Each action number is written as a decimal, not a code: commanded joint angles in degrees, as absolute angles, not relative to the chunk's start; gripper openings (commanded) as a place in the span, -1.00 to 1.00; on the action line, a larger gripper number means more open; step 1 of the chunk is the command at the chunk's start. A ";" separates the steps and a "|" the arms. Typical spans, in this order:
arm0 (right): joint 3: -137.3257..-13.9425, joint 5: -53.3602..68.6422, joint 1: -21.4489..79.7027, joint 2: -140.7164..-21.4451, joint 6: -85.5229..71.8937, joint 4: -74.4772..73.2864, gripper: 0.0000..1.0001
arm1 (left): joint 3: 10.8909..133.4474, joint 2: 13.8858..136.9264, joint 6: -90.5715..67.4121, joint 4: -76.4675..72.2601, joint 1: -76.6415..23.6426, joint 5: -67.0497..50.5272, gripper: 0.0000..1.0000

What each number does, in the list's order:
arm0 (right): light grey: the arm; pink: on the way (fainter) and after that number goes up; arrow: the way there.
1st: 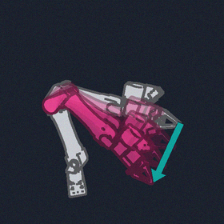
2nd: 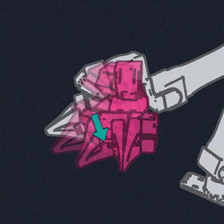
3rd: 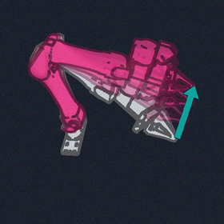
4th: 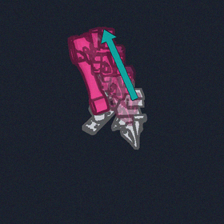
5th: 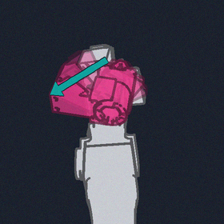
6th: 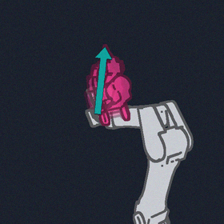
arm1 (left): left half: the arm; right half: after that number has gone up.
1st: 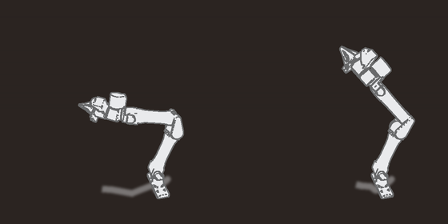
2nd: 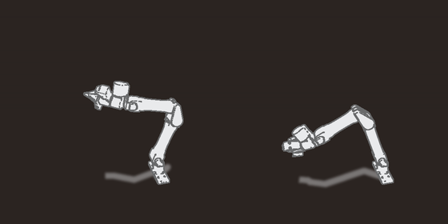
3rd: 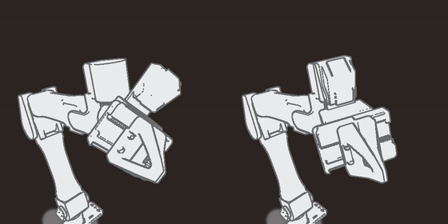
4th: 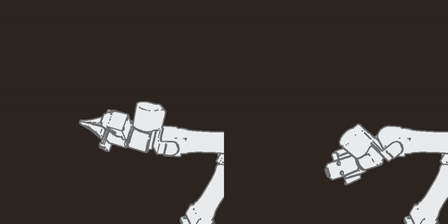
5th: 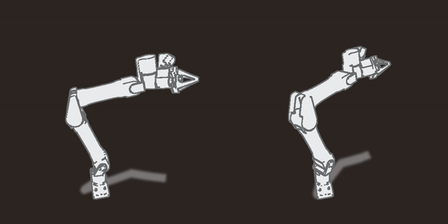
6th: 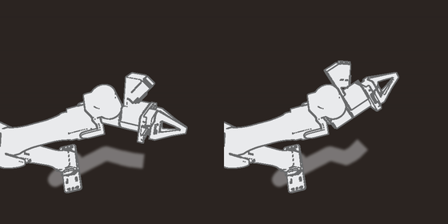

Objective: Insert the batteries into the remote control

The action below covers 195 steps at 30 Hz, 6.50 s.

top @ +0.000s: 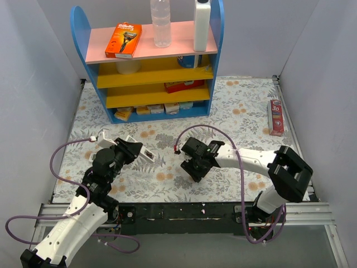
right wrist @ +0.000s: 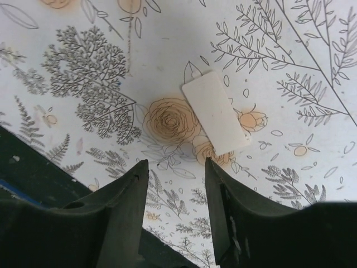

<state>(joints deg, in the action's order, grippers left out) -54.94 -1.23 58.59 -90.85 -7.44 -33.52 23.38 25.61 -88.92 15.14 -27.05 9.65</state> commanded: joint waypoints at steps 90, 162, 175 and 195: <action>-71.45 5.10 55.37 -82.26 -11.25 -42.80 -0.70 | 15.21 60.99 -96.06 -40.68 -28.83 -12.66 -0.94; -87.19 -1.93 58.54 -94.22 -12.22 -57.83 -0.71 | 16.00 71.01 -107.40 -54.23 -35.51 -10.99 -0.95; -88.68 -3.25 58.54 -95.54 -11.51 -59.50 -0.71 | 16.17 73.56 -107.84 -57.83 -35.51 -13.71 -0.95; -88.94 -2.55 58.54 -95.98 -11.60 -59.59 -0.70 | 16.17 73.92 -107.93 -59.33 -35.51 -13.80 -0.95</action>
<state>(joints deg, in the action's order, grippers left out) -86.30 -2.44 58.26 -95.90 -11.81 -59.07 14.74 74.52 -107.35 -55.61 -35.11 -12.71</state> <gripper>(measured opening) 0.345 0.237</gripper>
